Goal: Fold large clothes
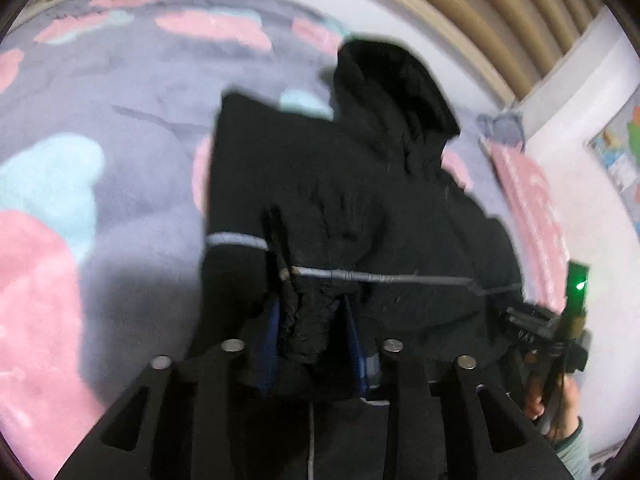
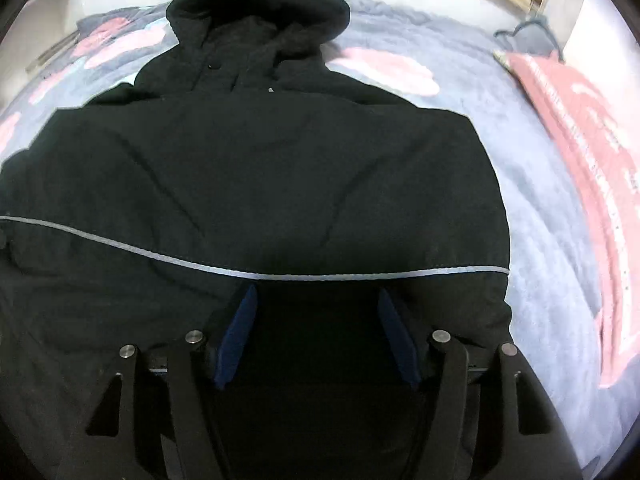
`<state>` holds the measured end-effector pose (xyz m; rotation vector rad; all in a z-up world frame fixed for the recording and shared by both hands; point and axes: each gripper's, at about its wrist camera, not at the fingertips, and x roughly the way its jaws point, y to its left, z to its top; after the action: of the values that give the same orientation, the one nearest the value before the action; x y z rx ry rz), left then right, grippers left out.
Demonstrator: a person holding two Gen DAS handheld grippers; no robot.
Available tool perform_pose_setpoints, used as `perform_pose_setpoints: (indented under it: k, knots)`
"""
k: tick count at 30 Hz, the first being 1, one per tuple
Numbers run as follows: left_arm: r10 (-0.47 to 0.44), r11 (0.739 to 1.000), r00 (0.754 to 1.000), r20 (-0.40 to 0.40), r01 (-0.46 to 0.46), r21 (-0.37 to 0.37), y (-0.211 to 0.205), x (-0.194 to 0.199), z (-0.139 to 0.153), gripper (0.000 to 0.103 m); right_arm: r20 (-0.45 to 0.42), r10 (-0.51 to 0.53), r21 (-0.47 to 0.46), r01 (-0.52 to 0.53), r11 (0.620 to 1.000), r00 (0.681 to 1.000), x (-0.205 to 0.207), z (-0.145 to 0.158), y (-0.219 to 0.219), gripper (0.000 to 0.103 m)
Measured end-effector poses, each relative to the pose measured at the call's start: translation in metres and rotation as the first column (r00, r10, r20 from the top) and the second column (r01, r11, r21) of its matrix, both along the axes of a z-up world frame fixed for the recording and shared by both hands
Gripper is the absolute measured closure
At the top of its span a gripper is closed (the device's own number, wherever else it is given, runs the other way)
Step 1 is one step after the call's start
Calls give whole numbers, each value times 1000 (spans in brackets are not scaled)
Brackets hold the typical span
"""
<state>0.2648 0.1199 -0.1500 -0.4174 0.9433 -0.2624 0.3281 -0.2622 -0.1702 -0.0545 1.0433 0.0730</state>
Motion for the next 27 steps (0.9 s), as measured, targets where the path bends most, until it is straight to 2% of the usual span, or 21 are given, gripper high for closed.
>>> perform_pose_setpoints:
  k: [2,4,5,6,8,9,11,12,14,16,18,22,23,26,27]
  knots:
    - [35,999,995,88,-38,27,2,-12,24,58,19,-11,64,10,998,1000,-4,13,-7,36]
    - [-16,999,987,161,11,31,-11,-18,51,47,93,-19,109,8,994,995,-14,30,-9,36]
    - [-58,998,983,173,53,31,-23,-16,59,47,127,-30,106,16,994,991,-19,36,-9,34]
    - [-95,995,980,176,91,34,-36,-13,63,47,162,-48,87,34,996,986,-23,40,-9,30]
    - [-174,984,970,170,166,61,-68,-7,63,46,178,-73,53,65,997,981,-26,38,-7,27]
    - [-199,979,967,158,189,74,-83,0,58,46,165,-81,41,75,996,983,-26,31,-6,26]
    - [-225,970,971,79,216,111,-113,18,31,46,124,-83,35,80,996,989,-25,14,-7,26]
    - [-221,968,975,24,216,129,-121,24,14,46,114,-88,22,86,996,990,-23,5,-9,27]
    - [-179,965,982,-59,187,183,-129,35,-20,47,166,-66,-16,69,997,984,-31,-9,-9,26]
    - [-161,966,986,-47,167,197,-130,37,-32,47,203,-36,-57,48,997,979,-37,-14,-7,25]
    - [-163,960,985,-53,171,223,-133,39,-29,47,203,-38,-49,49,998,978,-39,-16,-11,24]
    - [-180,964,983,-27,182,192,-126,30,-19,47,163,-50,14,48,999,985,-43,-8,-26,24]
    - [-175,968,985,-8,174,184,-125,25,-13,47,176,-62,26,59,998,982,-49,-3,-29,24]
    - [-124,983,989,78,112,144,-109,5,6,47,281,-150,31,147,989,948,-73,14,-51,23]
    - [-67,990,994,91,54,133,-99,4,8,46,277,-167,30,165,986,946,-72,12,-56,23]
